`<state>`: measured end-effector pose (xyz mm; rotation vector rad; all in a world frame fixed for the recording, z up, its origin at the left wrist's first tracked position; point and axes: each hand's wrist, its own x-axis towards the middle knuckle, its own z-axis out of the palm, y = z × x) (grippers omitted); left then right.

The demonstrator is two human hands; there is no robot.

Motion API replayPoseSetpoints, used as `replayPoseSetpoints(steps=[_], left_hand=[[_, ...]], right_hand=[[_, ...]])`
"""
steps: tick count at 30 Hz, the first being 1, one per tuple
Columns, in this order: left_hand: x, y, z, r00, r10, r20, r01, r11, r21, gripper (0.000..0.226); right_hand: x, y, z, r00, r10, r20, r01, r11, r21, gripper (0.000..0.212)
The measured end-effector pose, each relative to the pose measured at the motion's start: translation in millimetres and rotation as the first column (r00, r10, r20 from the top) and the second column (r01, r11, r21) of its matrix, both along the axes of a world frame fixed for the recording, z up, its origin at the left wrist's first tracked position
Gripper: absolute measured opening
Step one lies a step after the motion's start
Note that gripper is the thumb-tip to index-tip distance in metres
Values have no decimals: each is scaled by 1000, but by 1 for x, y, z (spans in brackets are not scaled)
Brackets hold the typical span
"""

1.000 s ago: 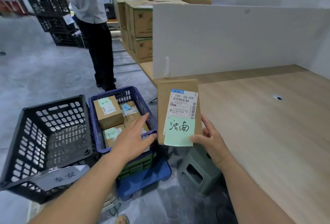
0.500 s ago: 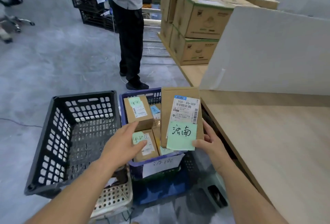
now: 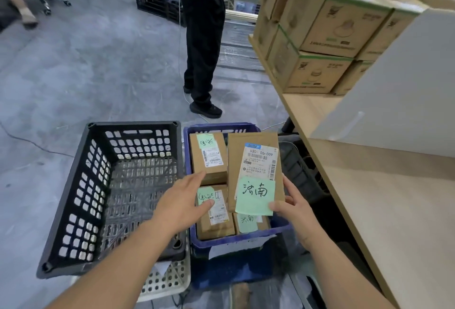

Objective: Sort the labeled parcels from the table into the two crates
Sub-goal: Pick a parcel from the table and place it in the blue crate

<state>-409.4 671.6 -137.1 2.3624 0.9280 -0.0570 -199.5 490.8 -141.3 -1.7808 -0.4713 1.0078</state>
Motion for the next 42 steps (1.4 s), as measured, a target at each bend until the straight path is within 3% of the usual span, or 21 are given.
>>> replayPoseSetpoints(steps=[14,18,27,33,37,42], left_hand=[[140,66,-83,989,-12,-149,6,999,-37,72],[182,86,-120,984,4,-176,-16,998,-68,72],[221,125,-191,956,68,-285,-77,997,-23,67],[218,132,-216,924,6,-381,-21,999,-37,61],[214,132,-217,930,4,-366,-3,1000,1,57],[209,135,-219,935,-16,-355,18,1000,3,58]], right_hand=[[158,93,-94,997,37,-71,-46,989,-137,89],[188,129,-135,993,84,-79,-95,983,-156,80],[199,194,-200,988,145,-50,-151,972,-181,82],[195,206,-230,995,-9,-97,-7,986,-164,69],[186,205,-250,981,-151,-119,128,974,-185,67],[185,210,-264,993,-92,-72,68,957,-283,64]])
